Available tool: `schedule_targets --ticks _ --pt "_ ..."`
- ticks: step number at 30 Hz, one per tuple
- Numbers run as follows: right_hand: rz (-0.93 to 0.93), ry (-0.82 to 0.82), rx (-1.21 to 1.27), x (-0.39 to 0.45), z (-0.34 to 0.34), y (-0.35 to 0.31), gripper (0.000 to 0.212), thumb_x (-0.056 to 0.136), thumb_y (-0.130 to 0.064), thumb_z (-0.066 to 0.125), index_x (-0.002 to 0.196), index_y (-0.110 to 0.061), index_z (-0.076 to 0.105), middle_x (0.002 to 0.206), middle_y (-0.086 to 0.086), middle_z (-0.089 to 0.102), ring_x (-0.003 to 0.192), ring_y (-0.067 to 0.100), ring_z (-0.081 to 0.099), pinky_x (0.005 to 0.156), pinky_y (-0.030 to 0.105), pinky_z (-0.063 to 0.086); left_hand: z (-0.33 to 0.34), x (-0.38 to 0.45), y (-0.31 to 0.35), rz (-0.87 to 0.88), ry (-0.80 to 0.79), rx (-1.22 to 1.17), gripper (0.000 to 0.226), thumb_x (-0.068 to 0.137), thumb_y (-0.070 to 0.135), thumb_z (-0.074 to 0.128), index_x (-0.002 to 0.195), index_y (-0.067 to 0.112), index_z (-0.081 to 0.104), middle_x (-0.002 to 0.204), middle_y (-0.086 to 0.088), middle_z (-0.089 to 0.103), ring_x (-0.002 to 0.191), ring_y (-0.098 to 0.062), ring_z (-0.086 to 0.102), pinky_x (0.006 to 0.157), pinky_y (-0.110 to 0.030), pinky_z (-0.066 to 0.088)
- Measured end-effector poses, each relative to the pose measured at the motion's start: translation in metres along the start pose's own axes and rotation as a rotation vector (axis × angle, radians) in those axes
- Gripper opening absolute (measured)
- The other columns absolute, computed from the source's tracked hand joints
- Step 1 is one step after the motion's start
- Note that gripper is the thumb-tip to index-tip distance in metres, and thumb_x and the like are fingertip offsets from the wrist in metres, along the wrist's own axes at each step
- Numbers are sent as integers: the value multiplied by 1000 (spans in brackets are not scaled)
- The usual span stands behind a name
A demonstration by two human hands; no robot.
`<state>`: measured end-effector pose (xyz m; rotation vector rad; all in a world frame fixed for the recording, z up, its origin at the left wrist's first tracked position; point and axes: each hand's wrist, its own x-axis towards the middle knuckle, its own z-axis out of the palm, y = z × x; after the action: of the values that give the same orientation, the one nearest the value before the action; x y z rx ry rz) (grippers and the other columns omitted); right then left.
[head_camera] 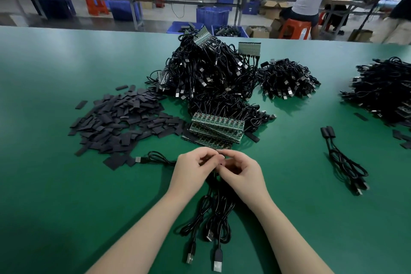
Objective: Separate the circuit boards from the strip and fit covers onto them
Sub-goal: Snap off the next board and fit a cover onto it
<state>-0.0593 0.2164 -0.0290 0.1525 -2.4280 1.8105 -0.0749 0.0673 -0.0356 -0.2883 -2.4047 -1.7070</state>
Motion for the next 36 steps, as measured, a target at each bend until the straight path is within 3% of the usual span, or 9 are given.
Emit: schedule_targets --ticks 7,10,13,17,20,23,25,29,36 --pt "15 24 33 -1 0 -2 36 81 -13 78 92 -47 71 77 -10 75 72 4 69 66 13 50 0 -1 2 26 17 38 14 87 45 59 76 48 68 77 21 71 76 2 65 67 -9 45" --pt "22 73 43 -1 2 -1 33 82 -16 78 84 -49 73 75 -10 75 71 6 69 64 15 51 -1 -1 5 36 4 24 16 87 50 55 77 53 67 82 24 71 80 3 66 69 -8 45" --pt "53 110 63 1 1 0 30 82 -10 75 86 -40 76 76 -9 75 75 8 71 69 21 56 1 -1 5 48 -49 40 10 80 53 60 83 62 65 90 27 70 84 5 65 73 -7 46" --pt "67 107 150 1 0 0 26 82 -5 76 92 -30 76 82 -8 77 81 8 73 71 18 55 1 -2 0 50 -44 31 24 67 57 72 90 60 66 96 23 70 89 5 65 78 -9 48" --pt "82 132 220 1 -1 -2 18 85 -9 76 91 -26 77 81 -5 77 76 8 72 66 17 54 -2 -1 -2 26 -79 25 41 68 37 81 98 59 65 101 23 69 92 5 64 83 -13 50" --pt "78 185 255 1 -3 -2 13 86 -13 75 86 -26 78 81 -5 77 74 5 70 65 15 52 -2 -2 -3 44 -62 92 59 77 13 76 108 61 61 103 22 68 92 6 62 82 -6 45" --pt "81 213 267 2 -4 -2 14 86 -13 75 84 -26 77 84 -6 77 78 7 70 69 17 53 -2 -3 -2 41 -7 89 54 81 13 76 113 54 62 102 21 68 94 9 61 81 -2 42" --pt "120 244 290 4 -5 1 16 87 -14 74 83 -29 77 84 3 76 81 23 69 80 40 57 -2 -4 -1 38 62 99 31 87 21 72 112 39 70 104 20 70 99 10 61 85 -5 44" --pt "109 230 311 3 -4 -2 20 87 -14 75 81 -33 77 86 6 76 86 34 70 83 45 56 0 -7 0 126 74 220 24 93 28 63 114 33 72 102 24 66 101 9 59 84 -4 43"
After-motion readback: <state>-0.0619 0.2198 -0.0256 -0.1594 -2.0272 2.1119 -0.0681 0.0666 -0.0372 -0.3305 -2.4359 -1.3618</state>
